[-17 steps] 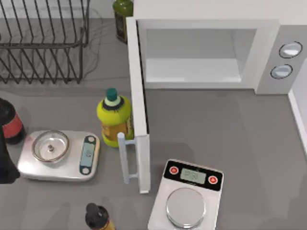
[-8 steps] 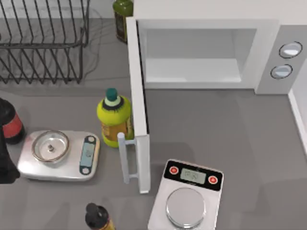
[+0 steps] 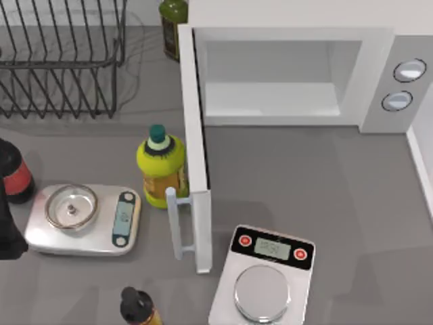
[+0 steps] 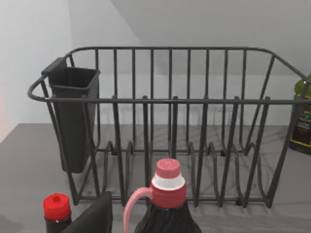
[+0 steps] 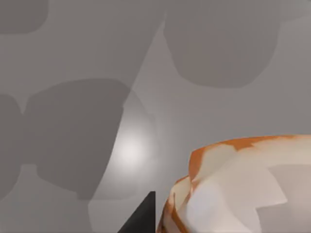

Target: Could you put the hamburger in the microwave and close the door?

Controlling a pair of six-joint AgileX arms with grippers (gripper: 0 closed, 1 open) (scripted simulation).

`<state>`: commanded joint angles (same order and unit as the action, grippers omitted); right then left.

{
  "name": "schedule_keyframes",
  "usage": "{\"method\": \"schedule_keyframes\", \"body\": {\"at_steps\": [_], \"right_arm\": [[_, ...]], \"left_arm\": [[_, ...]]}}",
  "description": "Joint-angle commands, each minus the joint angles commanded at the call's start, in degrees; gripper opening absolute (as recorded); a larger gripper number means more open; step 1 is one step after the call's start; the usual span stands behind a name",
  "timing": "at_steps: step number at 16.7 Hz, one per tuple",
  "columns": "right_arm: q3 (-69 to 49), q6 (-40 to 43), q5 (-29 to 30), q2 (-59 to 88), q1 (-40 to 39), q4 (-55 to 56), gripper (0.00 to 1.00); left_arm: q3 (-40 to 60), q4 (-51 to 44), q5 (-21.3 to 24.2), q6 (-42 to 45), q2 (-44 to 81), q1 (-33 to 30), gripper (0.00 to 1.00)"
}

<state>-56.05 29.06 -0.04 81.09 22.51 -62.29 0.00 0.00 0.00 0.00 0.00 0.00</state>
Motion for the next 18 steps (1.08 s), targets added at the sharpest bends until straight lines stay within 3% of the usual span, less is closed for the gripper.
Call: {"method": "schedule_keyframes", "body": {"at_steps": [6, 18], "right_arm": [[-4.0, -8.6, 7.0, 10.4, -11.5, 19.7, 0.0], [-8.4, -36.7, 27.1, 40.1, -47.6, 84.6, 0.0]], "left_arm": [[0.0, 0.0, 0.0, 0.0, 0.0, 0.0, 1.0], [0.0, 0.0, 0.0, 0.0, 0.0, 0.0, 1.0]]}}
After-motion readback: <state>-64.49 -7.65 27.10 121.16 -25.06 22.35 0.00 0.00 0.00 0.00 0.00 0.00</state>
